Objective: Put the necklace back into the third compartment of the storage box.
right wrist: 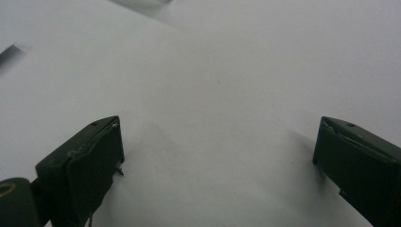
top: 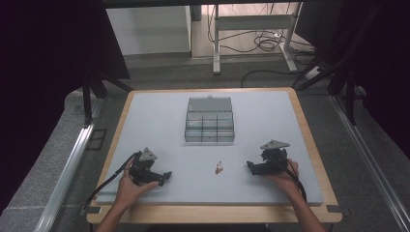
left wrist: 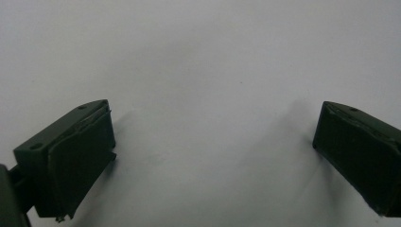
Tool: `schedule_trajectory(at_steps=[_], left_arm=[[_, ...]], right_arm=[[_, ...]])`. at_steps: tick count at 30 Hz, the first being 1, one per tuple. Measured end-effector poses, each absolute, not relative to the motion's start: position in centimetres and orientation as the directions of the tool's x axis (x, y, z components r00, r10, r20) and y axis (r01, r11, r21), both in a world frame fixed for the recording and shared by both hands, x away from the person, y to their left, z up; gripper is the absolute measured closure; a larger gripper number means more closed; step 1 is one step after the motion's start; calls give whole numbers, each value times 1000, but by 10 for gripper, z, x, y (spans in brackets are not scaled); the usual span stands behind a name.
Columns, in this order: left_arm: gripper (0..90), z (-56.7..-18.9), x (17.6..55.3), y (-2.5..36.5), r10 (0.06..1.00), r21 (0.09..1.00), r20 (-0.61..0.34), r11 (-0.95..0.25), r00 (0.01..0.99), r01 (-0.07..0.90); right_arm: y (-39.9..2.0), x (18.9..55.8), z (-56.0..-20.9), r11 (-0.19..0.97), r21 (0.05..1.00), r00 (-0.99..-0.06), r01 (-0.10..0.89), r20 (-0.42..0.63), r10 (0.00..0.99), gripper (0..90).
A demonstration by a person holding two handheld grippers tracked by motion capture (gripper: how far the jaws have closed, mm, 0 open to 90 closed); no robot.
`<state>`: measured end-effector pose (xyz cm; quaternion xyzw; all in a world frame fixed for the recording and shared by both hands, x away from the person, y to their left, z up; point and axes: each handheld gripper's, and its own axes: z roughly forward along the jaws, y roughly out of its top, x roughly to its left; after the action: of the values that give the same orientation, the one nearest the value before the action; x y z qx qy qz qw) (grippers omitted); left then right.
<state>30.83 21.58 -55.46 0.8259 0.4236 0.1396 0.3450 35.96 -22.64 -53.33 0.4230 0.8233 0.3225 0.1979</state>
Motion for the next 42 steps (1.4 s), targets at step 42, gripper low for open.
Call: schedule_trajectory(at_steps=[42], left_arm=[[0,-555,308,216,796,688,-62,-403,602,603]], right_arm=[[-220,346,-523,445,670,-548,594,-67,834,146]])
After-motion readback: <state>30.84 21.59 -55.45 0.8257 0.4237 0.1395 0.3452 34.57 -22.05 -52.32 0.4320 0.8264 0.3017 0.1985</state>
